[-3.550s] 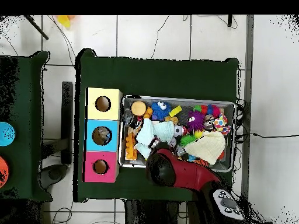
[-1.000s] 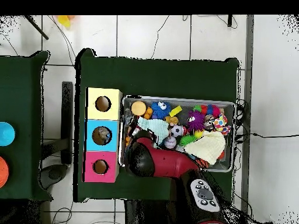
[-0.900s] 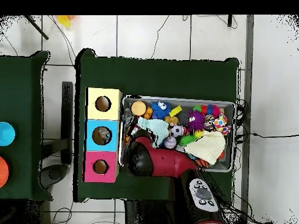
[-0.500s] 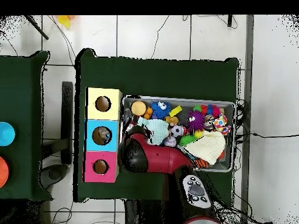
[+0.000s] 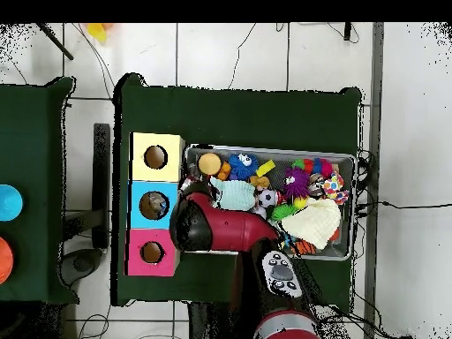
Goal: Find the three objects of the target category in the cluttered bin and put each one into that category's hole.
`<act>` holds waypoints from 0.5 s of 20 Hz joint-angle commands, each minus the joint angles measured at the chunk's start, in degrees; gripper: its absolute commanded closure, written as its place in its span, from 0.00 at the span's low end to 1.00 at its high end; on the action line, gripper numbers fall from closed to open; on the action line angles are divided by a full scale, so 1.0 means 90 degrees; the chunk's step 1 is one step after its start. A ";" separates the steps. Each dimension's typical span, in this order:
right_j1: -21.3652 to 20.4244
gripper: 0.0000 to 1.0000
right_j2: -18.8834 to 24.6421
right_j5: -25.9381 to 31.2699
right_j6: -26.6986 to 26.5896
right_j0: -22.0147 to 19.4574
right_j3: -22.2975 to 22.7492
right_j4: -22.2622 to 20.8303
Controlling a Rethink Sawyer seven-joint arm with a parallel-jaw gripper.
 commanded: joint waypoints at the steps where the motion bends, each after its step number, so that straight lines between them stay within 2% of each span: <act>1: 0.0291 0.00 0.0059 0.0276 0.0694 0.0015 -0.0761 0.0322; 10: 0.0469 0.00 -0.0116 0.0380 0.0679 0.0192 -0.1160 0.0523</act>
